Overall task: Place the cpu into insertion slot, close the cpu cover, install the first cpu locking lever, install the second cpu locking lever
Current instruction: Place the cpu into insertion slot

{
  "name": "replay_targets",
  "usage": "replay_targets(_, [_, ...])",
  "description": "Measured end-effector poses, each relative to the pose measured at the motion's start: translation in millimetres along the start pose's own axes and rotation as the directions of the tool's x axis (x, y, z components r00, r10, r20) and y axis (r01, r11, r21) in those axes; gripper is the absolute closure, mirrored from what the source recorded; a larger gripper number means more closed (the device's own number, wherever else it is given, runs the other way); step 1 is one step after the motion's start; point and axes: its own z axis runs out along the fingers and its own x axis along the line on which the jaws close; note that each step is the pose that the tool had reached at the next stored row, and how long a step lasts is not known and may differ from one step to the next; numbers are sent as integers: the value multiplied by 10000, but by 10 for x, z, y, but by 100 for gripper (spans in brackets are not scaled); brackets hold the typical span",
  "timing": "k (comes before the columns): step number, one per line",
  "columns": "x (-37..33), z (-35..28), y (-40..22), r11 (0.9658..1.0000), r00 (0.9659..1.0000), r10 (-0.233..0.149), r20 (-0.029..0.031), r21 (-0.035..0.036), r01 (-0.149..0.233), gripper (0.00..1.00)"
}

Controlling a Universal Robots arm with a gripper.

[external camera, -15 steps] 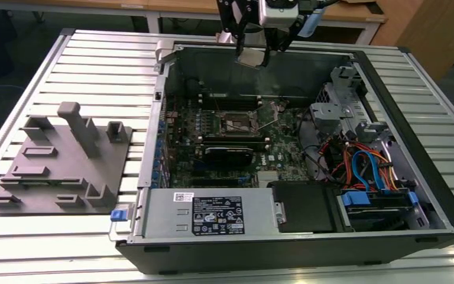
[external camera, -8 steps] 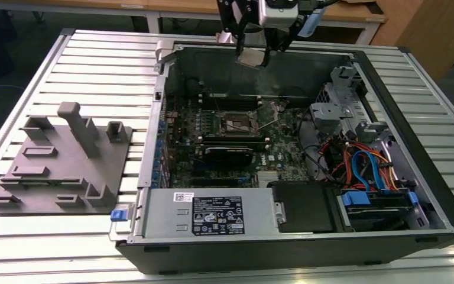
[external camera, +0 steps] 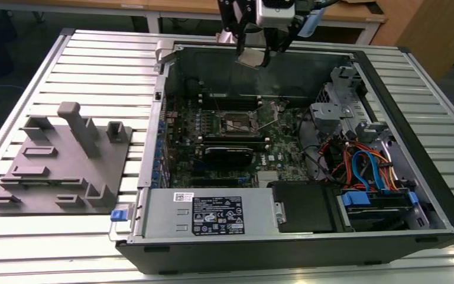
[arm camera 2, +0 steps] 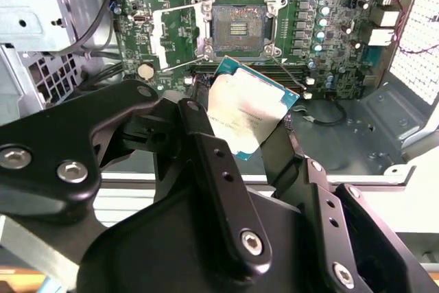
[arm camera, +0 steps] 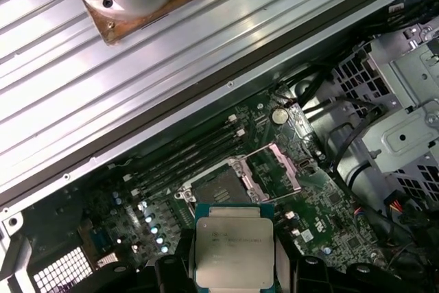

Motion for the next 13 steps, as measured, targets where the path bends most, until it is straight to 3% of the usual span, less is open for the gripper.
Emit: replay_targets(13, [0,4,0,9962,9962,872,77,-17,-872,46])
